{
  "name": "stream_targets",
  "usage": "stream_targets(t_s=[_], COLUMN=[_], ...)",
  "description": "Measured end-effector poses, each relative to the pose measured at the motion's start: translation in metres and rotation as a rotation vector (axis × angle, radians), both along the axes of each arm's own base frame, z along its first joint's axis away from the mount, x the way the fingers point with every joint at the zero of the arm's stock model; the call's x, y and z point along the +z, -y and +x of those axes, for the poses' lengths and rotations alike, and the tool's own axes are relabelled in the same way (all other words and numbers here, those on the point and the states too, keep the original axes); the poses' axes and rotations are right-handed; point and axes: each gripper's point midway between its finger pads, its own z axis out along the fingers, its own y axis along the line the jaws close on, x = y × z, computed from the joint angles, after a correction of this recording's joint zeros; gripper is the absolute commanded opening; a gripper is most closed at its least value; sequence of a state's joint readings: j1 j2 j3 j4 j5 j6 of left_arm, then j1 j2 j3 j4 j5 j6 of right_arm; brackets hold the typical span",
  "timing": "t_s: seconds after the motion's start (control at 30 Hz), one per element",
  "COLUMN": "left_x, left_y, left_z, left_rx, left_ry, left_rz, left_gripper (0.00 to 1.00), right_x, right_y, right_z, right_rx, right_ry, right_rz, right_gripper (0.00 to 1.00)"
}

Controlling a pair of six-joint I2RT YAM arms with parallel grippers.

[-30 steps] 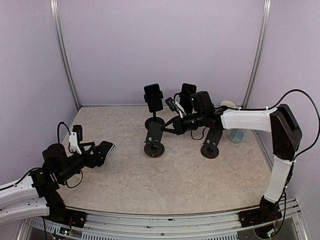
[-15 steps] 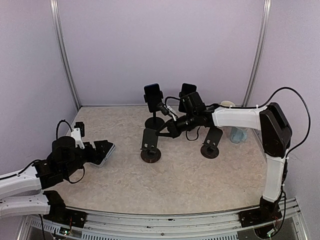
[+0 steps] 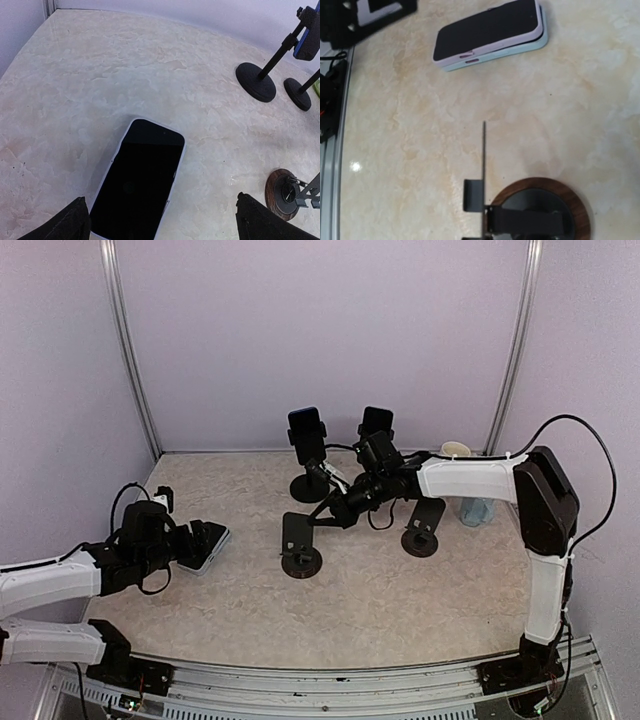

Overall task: Place the phone on the phone stand
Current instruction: Move the phone stand to the center of the board.

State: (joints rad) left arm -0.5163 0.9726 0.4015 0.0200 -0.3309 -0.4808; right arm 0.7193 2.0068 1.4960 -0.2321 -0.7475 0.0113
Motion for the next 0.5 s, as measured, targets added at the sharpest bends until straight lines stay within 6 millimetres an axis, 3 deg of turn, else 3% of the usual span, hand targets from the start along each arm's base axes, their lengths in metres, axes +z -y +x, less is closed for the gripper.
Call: stream_targets(t_s=[0.5], left_x=[-0.034], left_y=[0.012], left_z=[0.028], left_rx=[-0.047], left_ry=[-0.119], left_rz=[0.113], left_gripper=[0.99], right_x=[-0.001], right_y=[0.0], right_z=[-0.001], right_rx=[0.015], right_ry=[0.019], right_rz=[-0.002], right_gripper=[0.19])
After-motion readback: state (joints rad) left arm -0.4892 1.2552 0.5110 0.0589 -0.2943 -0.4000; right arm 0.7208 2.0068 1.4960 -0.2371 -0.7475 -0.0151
